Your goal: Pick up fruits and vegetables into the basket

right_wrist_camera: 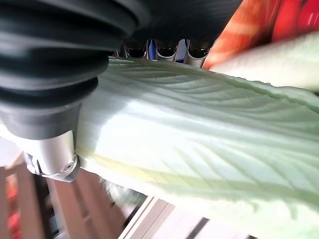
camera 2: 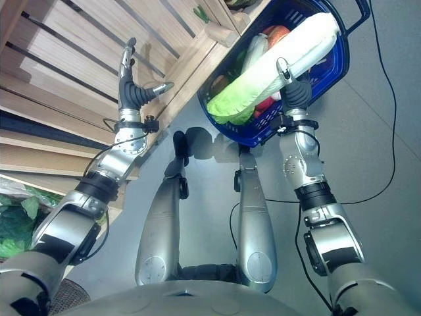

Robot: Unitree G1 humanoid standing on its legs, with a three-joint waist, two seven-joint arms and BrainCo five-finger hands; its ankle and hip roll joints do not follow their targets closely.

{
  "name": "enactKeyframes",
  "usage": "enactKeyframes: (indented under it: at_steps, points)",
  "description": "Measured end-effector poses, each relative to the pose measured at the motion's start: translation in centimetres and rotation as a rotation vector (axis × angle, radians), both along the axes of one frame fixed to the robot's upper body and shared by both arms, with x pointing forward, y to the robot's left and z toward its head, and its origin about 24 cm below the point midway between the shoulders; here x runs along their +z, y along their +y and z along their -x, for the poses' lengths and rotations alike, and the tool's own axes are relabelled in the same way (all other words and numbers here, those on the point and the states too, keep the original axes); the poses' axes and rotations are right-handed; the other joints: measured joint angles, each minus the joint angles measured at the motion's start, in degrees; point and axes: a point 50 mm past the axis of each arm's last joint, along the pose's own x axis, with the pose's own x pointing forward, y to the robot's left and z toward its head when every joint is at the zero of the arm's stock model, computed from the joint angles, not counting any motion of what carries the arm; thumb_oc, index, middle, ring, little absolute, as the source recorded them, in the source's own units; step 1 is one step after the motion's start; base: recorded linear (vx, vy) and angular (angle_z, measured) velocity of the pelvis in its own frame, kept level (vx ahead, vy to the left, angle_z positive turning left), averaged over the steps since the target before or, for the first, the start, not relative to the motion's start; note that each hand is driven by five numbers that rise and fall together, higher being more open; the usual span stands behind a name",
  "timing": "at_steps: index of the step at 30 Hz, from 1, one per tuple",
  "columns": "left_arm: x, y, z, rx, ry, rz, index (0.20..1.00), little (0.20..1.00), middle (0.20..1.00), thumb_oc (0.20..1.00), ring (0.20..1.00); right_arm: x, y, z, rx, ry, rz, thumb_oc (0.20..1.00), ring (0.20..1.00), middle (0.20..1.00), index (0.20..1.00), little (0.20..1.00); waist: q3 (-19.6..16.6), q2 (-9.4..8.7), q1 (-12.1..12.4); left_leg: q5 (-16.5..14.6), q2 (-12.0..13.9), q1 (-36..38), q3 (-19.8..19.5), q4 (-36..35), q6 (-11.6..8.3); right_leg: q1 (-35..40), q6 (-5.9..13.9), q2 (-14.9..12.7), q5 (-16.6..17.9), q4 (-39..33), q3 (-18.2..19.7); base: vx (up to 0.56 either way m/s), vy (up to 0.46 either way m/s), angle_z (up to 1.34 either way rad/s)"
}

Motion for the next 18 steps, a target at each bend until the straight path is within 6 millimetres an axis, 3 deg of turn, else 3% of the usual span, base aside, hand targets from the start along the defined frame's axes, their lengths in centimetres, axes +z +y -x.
enactKeyframes:
  at_steps: [7, 18]
  points:
    - [1.7, 0.5, -0.7, 0.003, -0.032, 0.000, 1.000, 1.000, 1.000, 1.000, 1.000, 0.4, -3.5, -1.6, -0.122, 0.074, 0.003, 0.200, 0.200, 0.200, 0.200, 0.200, 0.00, 0.01, 0.70, -0.03, 0.08, -0.80, -0.24, -0.07, -0.14, -0.77, -0.02, 0.01, 0.01, -0.27, -0.13, 0.01, -0.047, -0.01]
    - [2.9, -0.8, -1.5, -0.051, -0.035, -0.040, 1.000, 1.000, 1.000, 1.000, 1.000, 2.4, -5.5, -3.9, -0.273, 0.179, 0.010, 0.200, 0.200, 0.200, 0.200, 0.200, 0.62, 1.10, 3.02, 0.04, -0.24, -3.54, -0.58, 0.61, -0.22, -3.58, -0.40, -0.54, 0.24, 0.83, -1.06, 0.01, -0.022, 0.01]
